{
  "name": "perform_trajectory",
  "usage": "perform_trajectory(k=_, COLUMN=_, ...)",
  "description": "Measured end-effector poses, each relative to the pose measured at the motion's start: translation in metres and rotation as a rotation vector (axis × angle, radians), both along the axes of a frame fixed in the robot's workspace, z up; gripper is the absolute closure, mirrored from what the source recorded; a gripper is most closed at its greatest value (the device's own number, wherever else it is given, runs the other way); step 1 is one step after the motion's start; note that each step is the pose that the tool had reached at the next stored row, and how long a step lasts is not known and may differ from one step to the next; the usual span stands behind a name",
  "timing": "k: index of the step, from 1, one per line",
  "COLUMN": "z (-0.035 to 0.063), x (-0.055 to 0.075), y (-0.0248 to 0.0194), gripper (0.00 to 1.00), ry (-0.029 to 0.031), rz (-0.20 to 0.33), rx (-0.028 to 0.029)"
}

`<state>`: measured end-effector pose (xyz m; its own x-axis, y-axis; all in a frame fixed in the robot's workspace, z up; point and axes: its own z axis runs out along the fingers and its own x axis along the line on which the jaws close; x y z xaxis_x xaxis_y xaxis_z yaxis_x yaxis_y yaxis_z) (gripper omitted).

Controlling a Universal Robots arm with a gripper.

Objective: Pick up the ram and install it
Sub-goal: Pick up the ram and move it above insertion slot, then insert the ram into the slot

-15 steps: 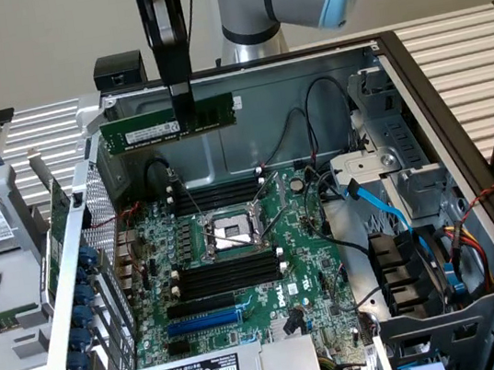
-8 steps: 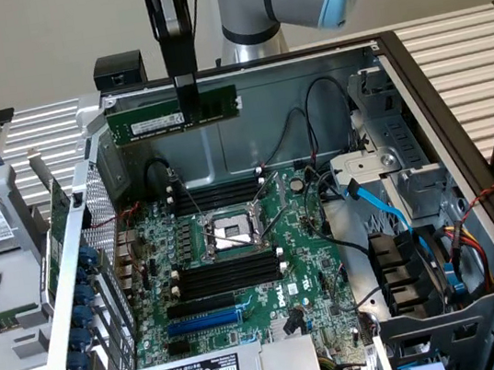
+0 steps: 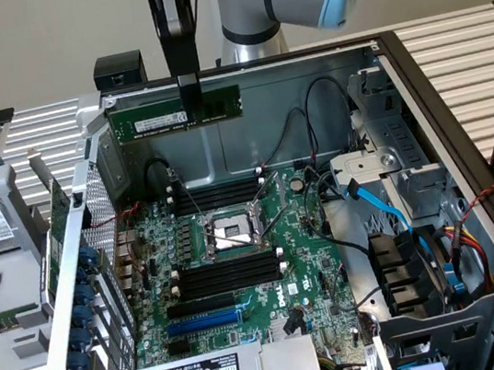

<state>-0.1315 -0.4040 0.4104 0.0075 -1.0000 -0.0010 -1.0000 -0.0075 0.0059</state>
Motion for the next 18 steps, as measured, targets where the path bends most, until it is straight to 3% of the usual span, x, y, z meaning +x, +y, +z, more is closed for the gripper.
perform_trajectory(k=2, z=-0.0005, x=0.001, y=0.0001, gripper=0.88, ry=-0.0002, rz=-0.006, rx=0.0038)
perform_trajectory(k=4, z=-0.0011, x=0.003, y=0.0002, gripper=0.88, ry=-0.0002, rz=-0.009, rx=0.0139)
perform_trajectory(k=6, z=-0.0014, x=0.005, y=0.0002, gripper=0.88, ry=-0.0002, rz=-0.010, rx=0.0192)
perform_trajectory(k=18, z=-0.0016, x=0.017, y=0.0010, gripper=0.88, ry=-0.0002, rz=-0.014, rx=0.0198)
